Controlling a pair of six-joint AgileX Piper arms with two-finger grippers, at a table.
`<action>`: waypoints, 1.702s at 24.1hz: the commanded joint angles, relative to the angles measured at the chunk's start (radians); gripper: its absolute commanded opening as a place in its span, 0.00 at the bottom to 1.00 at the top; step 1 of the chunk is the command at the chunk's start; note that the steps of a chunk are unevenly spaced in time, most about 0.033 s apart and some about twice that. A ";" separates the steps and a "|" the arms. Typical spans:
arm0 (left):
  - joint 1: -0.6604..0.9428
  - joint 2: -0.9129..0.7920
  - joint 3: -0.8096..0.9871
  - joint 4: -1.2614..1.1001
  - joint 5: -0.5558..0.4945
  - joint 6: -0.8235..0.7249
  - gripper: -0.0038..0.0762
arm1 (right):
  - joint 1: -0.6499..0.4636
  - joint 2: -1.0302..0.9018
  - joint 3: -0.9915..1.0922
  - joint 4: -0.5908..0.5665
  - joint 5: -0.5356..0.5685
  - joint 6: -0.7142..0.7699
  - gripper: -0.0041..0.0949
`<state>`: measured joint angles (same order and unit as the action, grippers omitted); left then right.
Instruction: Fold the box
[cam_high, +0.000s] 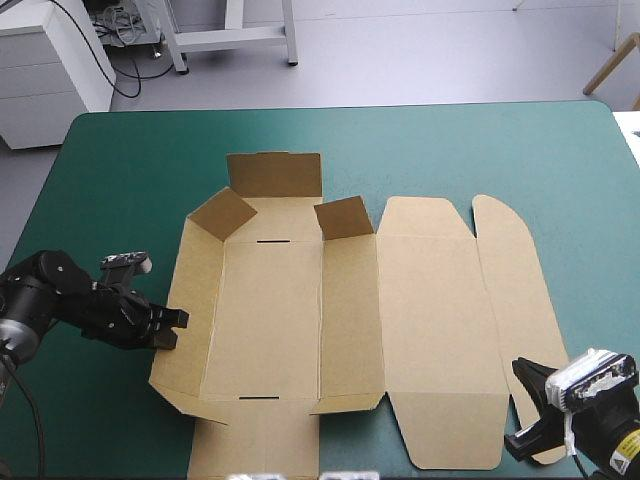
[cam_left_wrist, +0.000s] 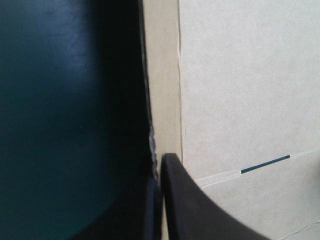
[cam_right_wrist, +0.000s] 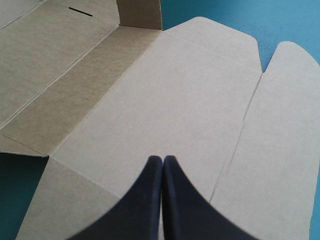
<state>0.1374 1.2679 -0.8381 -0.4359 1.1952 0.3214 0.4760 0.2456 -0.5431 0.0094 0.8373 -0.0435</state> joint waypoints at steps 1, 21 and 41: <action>-0.088 -0.017 -0.058 0.013 0.002 -0.057 0.04 | -0.006 0.010 -0.022 0.002 -0.074 -0.007 0.02; -0.134 -0.017 -0.308 -0.003 0.075 -0.063 0.71 | -0.006 0.010 -0.016 0.002 -0.089 -0.007 0.02; 0.235 -0.017 -0.385 -0.008 0.100 0.012 0.71 | -0.006 0.010 -0.016 0.002 -0.089 -0.007 0.02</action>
<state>0.2677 1.2732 -1.2014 -0.3242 1.2386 0.2744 0.4760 0.2456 -0.5318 0.0094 0.8220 -0.0435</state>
